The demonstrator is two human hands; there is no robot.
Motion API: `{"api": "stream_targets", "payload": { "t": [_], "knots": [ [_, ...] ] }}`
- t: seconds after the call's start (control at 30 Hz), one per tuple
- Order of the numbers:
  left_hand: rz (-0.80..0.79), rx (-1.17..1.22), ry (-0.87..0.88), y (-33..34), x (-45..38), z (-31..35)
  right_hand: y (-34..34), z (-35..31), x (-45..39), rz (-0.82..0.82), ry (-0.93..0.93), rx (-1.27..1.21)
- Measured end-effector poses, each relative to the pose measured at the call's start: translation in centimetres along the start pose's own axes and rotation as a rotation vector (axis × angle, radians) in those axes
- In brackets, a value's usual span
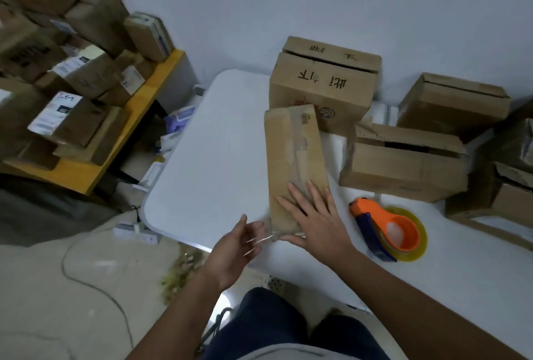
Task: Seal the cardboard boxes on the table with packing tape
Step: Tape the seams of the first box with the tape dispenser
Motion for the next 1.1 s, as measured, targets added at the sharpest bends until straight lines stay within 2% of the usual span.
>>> {"api": "stream_targets", "payload": {
  "t": [0.17,0.4,0.57,0.77,1.0,1.1],
  "knots": [
    [-0.066,-0.048,0.167,0.0,0.8,0.3,0.3,-0.1,0.1,0.033,0.027,0.026],
    [0.115,-0.105,0.382,0.3,1.2,0.5,0.5,-0.1,0.3,0.062,0.046,0.060],
    [0.279,-0.305,0.607,1.3,1.1,0.4,0.4,-0.1,0.4,0.074,0.052,0.045],
    [0.278,-0.554,0.869,3.1,-0.1,0.4,0.4,-0.2,0.4,0.067,0.063,0.036],
    [0.231,-0.507,0.817,3.5,-2.4,-0.4,0.6,-0.2,0.3,0.039,0.075,0.034],
    [0.256,-0.537,0.690,3.9,-3.8,-1.0,0.6,-0.2,0.3,0.033,0.082,0.020]
  ]
}}
Point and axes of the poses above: each hand's wrist, its own x-axis away from the middle knuckle, its own y-axis out of the palm, z = x × y, the point moved 5 cm from there along -x, towards the middle knuckle, and after that the axes turned 11 degrees about z, right-handed, at the moved point
